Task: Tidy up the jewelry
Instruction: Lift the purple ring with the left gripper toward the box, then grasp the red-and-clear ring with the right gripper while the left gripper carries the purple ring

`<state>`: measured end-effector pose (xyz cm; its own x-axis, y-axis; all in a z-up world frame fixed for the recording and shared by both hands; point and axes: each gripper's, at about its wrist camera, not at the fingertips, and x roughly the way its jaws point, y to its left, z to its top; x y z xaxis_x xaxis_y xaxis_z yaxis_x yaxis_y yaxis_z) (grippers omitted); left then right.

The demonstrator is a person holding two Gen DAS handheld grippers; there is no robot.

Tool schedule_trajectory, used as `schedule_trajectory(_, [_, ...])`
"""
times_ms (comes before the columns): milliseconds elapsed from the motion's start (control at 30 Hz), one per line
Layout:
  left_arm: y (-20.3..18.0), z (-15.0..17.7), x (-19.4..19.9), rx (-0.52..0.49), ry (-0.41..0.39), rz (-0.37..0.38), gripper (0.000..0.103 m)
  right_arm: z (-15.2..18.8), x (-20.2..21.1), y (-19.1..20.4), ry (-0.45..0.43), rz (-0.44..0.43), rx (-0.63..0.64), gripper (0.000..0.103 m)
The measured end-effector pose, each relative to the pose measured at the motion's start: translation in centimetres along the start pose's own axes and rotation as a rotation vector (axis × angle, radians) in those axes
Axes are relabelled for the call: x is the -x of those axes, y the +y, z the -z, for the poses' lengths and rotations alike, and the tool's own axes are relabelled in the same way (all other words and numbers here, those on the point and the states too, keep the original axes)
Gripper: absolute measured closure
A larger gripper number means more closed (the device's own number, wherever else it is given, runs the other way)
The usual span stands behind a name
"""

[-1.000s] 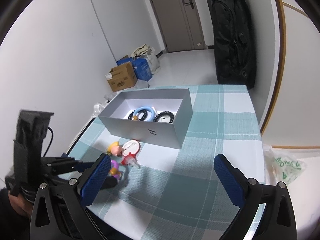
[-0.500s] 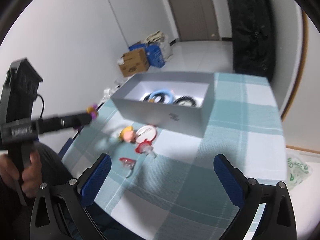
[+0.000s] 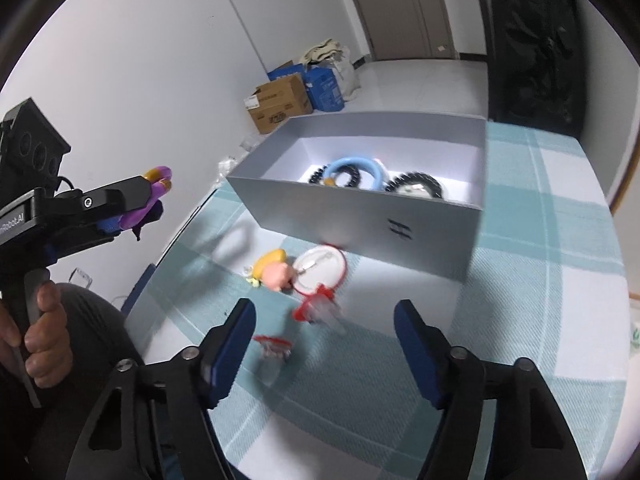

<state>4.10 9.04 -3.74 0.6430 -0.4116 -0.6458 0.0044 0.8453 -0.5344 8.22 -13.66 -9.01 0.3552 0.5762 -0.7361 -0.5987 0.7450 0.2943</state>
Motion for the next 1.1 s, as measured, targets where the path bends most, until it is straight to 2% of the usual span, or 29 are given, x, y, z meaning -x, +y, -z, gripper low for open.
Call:
schedule_trajectory(33, [0.0, 0.0, 0.0, -0.002, 0.000, 0.000, 0.055, -0.1, -0.2, 0.2, 0.001, 0.011, 0.010, 0.034])
schedule_trajectory(100, [0.1, -0.1, 0.1, -0.001, -0.001, 0.001, 0.055, -0.3, -0.9, 0.6, 0.019, 0.025, 0.029, 0.048])
schedule_trajectory(200, [0.1, -0.1, 0.0, 0.001, 0.002, 0.004, 0.055, -0.3, -1.9, 0.9, 0.053, 0.055, 0.045, 0.059])
schedule_trajectory(367, [-0.4, -0.3, -0.1, -0.028, -0.003, -0.014, 0.055, -0.1, -2.0, 0.7, 0.062, 0.019, 0.041, 0.076])
schedule_trajectory(633, [-1.1, 0.1, -0.2, -0.070, 0.000, -0.028, 0.055, -0.2, -1.8, 0.6, 0.069, 0.014, 0.036, 0.083])
schedule_trajectory(700, [-1.1, 0.2, -0.2, -0.075, -0.001, -0.038, 0.055, -0.2, -1.6, 0.5, 0.065, 0.007, 0.035, 0.092])
schedule_trajectory(1100, [-1.5, 0.4, -0.3, -0.082, -0.007, -0.065, 0.055, -0.4, -1.0, -0.4, 0.055, -0.003, -0.015, 0.094])
